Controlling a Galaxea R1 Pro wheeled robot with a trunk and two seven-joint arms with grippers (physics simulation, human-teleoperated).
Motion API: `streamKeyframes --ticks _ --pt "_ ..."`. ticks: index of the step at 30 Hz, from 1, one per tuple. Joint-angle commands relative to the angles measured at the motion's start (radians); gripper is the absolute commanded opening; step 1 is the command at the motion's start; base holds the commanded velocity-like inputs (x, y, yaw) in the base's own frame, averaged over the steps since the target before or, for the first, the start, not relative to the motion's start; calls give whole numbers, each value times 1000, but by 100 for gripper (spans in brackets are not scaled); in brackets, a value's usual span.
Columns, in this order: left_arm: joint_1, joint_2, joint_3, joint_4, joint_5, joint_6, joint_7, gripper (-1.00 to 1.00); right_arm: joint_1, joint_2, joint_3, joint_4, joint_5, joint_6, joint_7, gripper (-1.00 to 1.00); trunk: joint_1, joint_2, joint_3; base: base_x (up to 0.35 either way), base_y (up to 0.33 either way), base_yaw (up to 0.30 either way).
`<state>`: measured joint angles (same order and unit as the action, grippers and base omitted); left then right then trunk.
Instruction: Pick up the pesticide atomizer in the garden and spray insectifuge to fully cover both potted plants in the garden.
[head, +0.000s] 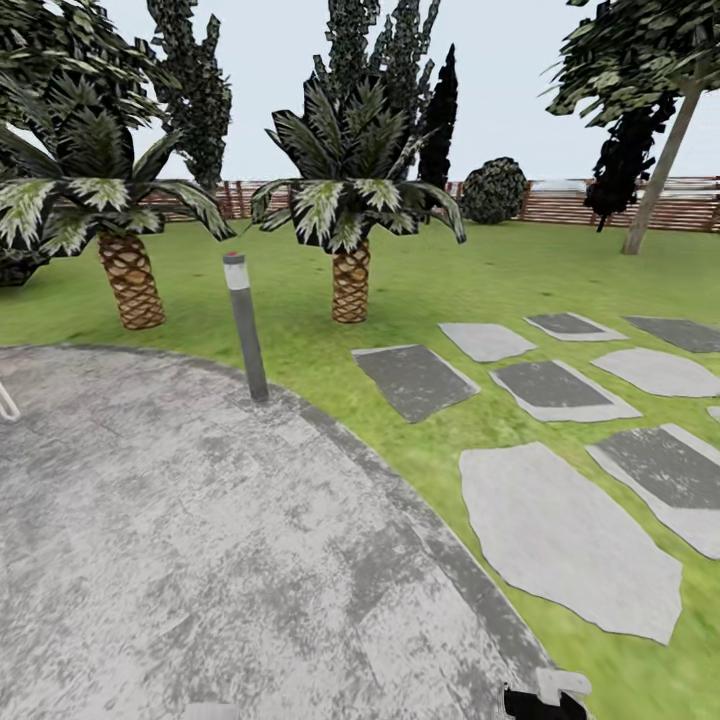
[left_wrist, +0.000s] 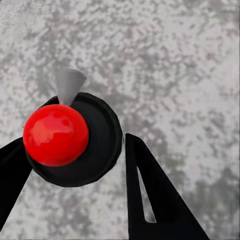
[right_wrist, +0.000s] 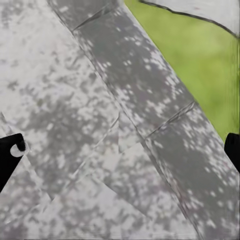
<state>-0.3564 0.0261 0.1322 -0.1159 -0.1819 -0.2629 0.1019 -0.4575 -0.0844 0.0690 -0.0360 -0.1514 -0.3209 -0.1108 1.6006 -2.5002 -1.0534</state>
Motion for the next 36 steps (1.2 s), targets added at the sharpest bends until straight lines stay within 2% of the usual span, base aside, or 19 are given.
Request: streamKeyframes --ticks 1,6,9,12,15,28,36 --pt "-1 0 7 1 -10 -4 2 -100 -1 0 8 1 -9 -3 -1 100 0 0 -2 307 -157 -201" --pt "0 12 12 1 -3 -5 4 -100 -1 0 8 1 -8 -3 -1 100 0 0 -8 307 -167 -201" --pt "1 23 13 1 27 -14 3 -100 0 0 8 1 -8 -4 -1 100 0 0 -12 306 -173 -200" --pt "3 37 12 4 54 -92 2 -100 -1 0 8 1 -8 -4 -1 100 0 0 -16 305 -174 -201" --pt "10 45 12 17 65 -135 0 -100 0 -1 8 1 -8 -6 -2 100 0 0 -20 304 -175 -201" --pt "22 46 13 21 73 -147 -1 -100 -1 -2 8 2 -6 -46 -3 100 0 0 -36 306 -168 -197" --pt "22 46 12 21 73 -147 -1 -100 0 -8 12 4 0 -46 3 100 0 0 -38 318 -131 -32"
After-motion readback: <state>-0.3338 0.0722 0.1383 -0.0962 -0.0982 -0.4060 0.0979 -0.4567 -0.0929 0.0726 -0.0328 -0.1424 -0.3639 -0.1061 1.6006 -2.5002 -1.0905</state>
